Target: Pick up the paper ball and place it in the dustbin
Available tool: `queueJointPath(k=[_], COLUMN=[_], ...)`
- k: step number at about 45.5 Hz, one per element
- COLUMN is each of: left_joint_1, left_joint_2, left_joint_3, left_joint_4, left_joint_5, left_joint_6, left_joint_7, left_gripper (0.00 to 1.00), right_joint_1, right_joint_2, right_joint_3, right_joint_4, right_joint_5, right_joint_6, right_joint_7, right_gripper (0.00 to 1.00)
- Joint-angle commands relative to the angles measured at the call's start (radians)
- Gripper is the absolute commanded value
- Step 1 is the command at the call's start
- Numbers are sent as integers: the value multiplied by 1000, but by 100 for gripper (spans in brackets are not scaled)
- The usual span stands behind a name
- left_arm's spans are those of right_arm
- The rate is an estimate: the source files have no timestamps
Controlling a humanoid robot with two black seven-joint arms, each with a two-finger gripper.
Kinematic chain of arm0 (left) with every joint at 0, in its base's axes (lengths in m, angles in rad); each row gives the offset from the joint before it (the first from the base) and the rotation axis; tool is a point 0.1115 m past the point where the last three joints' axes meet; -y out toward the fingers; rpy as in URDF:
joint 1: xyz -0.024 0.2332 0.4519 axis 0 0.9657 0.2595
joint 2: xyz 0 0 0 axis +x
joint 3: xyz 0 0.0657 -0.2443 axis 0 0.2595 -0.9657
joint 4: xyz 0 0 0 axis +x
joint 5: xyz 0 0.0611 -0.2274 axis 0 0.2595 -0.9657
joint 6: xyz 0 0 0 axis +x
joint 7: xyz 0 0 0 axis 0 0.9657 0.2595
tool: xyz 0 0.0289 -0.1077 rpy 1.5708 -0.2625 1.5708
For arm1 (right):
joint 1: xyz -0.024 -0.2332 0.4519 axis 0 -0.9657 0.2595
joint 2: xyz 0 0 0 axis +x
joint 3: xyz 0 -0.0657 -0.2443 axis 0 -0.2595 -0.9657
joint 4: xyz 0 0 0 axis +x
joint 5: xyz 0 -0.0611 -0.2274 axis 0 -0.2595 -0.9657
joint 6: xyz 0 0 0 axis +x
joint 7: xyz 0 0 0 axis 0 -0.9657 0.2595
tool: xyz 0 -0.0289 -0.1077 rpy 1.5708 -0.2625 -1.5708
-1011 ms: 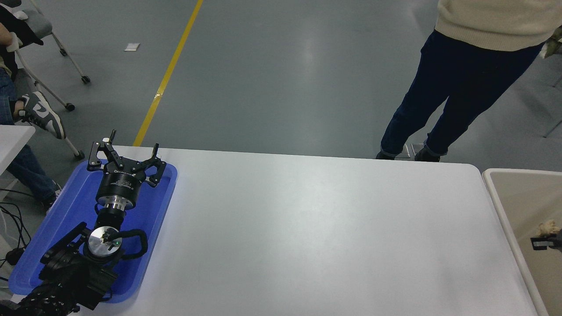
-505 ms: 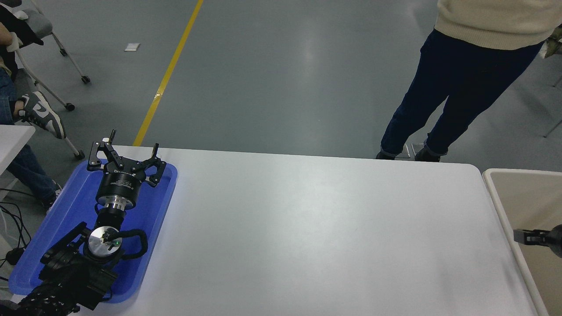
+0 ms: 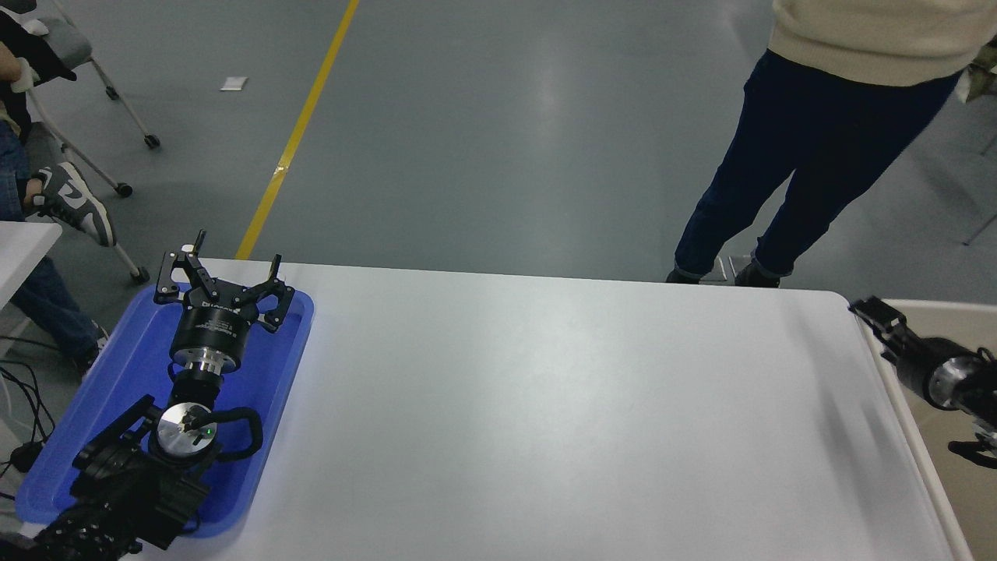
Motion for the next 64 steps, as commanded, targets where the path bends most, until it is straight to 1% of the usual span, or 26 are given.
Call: queueJointPath(k=[1, 5, 10, 16, 23, 30, 34, 37, 41, 45, 64], left_joint_1=[0, 0, 0, 0, 0, 0, 0, 0, 0, 0, 0], left_joint_2=[0, 0, 0, 0, 0, 0, 0, 0, 0, -2, 0], left_joint_3=[0, 0, 0, 0, 0, 0, 0, 0, 0, 0, 0], left_joint_4=[0, 0, 0, 0, 0, 0, 0, 0, 0, 0, 0], left_joint_5=[0, 0, 0, 0, 0, 0, 0, 0, 0, 0, 0], left_joint_6=[1, 1, 1, 1, 1, 1, 1, 1, 1, 1, 1], left_joint_7=[0, 0, 0, 0, 0, 0, 0, 0, 0, 0, 0], left_gripper=[100, 100, 100, 100, 100, 100, 100, 100, 100, 100, 100], right_joint_1=[-44, -45, -45, -45, -47, -48, -70, -76, -86, -102, -151], right_joint_2=[-6, 13, 49, 111, 190, 244, 252, 278, 309, 313, 310], right_joint_3=[327, 330, 338, 341, 344, 342, 342, 342, 342, 342, 336], right_joint_4=[279, 349, 389, 386, 373, 373, 351, 322, 275, 250, 238], right_joint_5=[209, 412, 597, 726, 812, 840, 842, 842, 842, 842, 837], right_joint_6=[14, 17, 17, 21, 92, 113, 190, 247, 270, 273, 276], right_joint_7=[-13, -28, -45, -46, -45, -46, -45, -45, -45, -33, -33], right_gripper=[100, 100, 100, 100, 100, 100, 100, 100, 100, 100, 100])
